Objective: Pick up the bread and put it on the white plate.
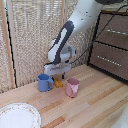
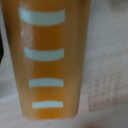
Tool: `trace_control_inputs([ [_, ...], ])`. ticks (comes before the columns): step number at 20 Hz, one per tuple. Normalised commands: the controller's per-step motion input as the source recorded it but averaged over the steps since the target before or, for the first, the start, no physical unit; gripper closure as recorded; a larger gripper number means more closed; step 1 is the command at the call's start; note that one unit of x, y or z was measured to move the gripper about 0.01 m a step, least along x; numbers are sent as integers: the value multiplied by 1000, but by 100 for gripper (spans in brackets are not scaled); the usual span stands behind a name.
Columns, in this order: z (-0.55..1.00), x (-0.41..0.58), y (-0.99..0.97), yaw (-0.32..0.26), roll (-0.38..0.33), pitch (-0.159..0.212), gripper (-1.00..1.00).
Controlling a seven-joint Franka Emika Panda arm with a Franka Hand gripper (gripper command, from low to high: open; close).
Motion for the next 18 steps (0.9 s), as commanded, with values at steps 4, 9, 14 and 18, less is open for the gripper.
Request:
trace_control_inputs([
  [4, -44, 140, -17, 33, 0, 25, 100],
  [9, -8, -10, 0, -5, 0, 19, 100],
  [14, 231, -171, 2, -12, -3, -8, 100],
  [18, 1000, -9, 67, -3, 0, 5, 100],
])
